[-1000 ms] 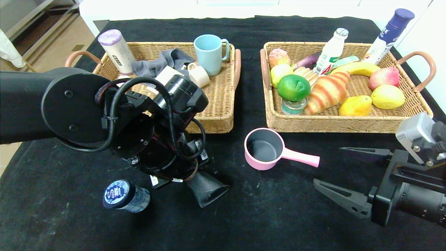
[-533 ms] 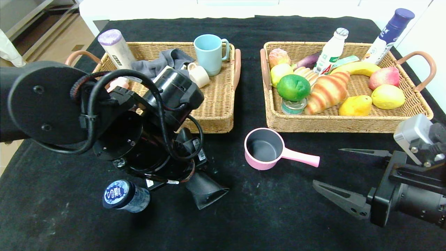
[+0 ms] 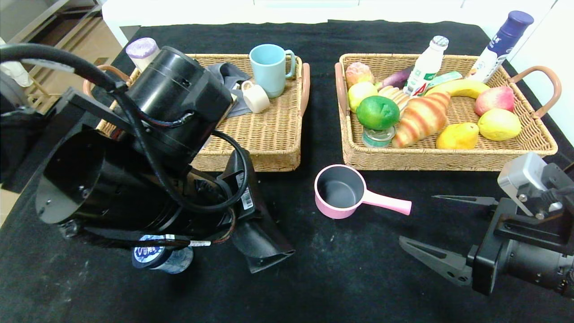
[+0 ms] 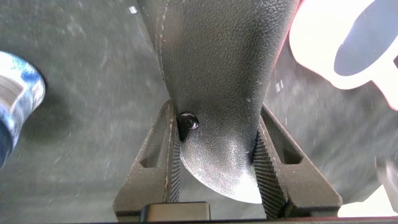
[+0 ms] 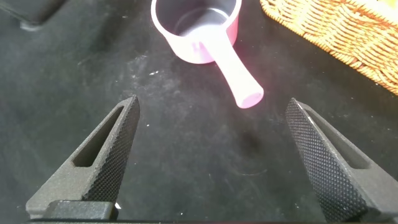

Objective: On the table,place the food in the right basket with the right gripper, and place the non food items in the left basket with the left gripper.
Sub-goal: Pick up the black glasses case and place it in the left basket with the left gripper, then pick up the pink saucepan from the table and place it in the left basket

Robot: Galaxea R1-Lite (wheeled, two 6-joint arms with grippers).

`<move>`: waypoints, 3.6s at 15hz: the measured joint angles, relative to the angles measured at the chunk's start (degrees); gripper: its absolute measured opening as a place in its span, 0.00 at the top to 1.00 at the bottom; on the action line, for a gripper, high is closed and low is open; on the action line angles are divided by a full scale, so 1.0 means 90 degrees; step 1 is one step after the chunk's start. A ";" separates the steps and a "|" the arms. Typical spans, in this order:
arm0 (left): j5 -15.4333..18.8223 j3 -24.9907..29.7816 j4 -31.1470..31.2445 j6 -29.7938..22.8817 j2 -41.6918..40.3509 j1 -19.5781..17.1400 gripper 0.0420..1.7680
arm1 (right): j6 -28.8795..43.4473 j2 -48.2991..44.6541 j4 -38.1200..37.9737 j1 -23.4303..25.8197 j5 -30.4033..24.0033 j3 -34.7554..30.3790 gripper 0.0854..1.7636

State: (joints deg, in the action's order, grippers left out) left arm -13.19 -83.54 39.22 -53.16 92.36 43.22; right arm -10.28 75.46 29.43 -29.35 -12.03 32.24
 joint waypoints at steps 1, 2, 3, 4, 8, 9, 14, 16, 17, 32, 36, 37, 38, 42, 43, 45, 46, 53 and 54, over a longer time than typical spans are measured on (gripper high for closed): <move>0.0000 0.0065 -0.0005 0.0046 -0.0098 0.0031 0.60 | 0.0003 -0.0018 0.0000 -0.0049 0.0005 -0.0012 0.03; -0.0004 0.0126 -0.0005 0.0100 -0.0192 0.0046 0.60 | 0.0005 -0.0034 0.0000 -0.0085 0.0015 -0.0022 0.03; -0.0004 0.0168 -0.0015 0.0207 -0.0284 0.0064 0.61 | 0.0007 -0.0034 0.0000 -0.0104 0.0023 -0.0022 0.03; -0.0004 0.0187 -0.0076 0.0401 -0.0377 0.0061 0.61 | 0.0007 -0.0030 0.0001 -0.0112 0.0027 -0.0024 0.03; -0.0009 0.0146 -0.0581 0.1348 -0.0657 -0.0199 0.62 | 0.0007 -0.0030 0.0004 -0.0115 0.0027 -0.0022 0.03; -0.0001 0.0131 -0.0616 0.1504 -0.0698 -0.0267 0.62 | 0.0009 -0.0034 0.0007 -0.0115 0.0024 -0.0022 0.03; 0.0129 -0.0171 -0.1265 0.2435 -0.0790 -0.0872 0.64 | 0.0053 -0.0127 0.0007 -0.0107 0.0018 -0.0005 0.03; 0.0280 -0.0233 -0.1550 0.2796 -0.0756 -0.1112 0.64 | 0.0051 -0.0165 0.0009 -0.0080 0.0018 0.0009 0.03; 0.0339 -0.0257 -0.1678 0.2863 -0.0729 -0.1191 0.64 | 0.0051 -0.0177 0.0009 -0.0069 0.0020 0.0015 0.03; 0.0302 -0.0787 -0.3932 0.3604 0.0424 -0.2141 0.67 | 0.0019 -0.0299 0.0004 -0.0057 0.0008 0.0000 0.03; 0.0305 -0.0903 -0.4101 0.3699 0.0610 -0.2220 0.68 | 0.0016 -0.0316 0.0007 -0.0054 0.0015 0.0000 0.03; 0.0305 -0.0913 -0.4138 0.3690 0.0645 -0.2254 0.68 | 0.0016 -0.0326 0.0007 -0.0045 0.0015 0.0003 0.03; 0.0299 -0.0928 -0.4172 0.3687 0.0684 -0.2269 0.68 | 0.0016 -0.0343 0.0004 -0.0039 0.0015 0.0009 0.03; 0.0275 -0.0952 -0.4177 0.3677 0.0763 -0.2282 0.50 | 0.0019 -0.0385 0.0004 -0.0034 0.0018 0.0012 0.03; 0.0263 -0.0952 -0.4177 0.3679 0.0764 -0.2285 0.44 | 0.0019 -0.0389 0.0007 -0.0034 0.0020 0.0012 0.03; 0.0088 -0.0952 -0.4168 0.3694 0.0769 -0.2285 0.34 | 0.0019 -0.0394 0.0009 -0.0034 0.0018 0.0012 0.03; -0.0046 -0.0937 -0.4171 0.3706 0.0772 -0.2270 0.31 | 0.0016 -0.0398 0.0009 -0.0034 0.0020 0.0012 0.03; -0.0046 -0.0358 -0.4343 0.4046 0.0638 -0.2101 0.15 | 0.0037 -0.0469 0.0009 -0.0037 0.0018 0.0039 0.03; -0.0038 -0.0260 -0.4345 0.4061 0.0595 -0.1997 0.13 | 0.0034 -0.0492 0.0007 -0.0034 0.0018 0.0039 0.03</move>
State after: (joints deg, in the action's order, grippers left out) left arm -13.53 -85.88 0.11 -16.62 97.71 25.25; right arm -9.97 71.03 29.49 -29.66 -11.87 32.60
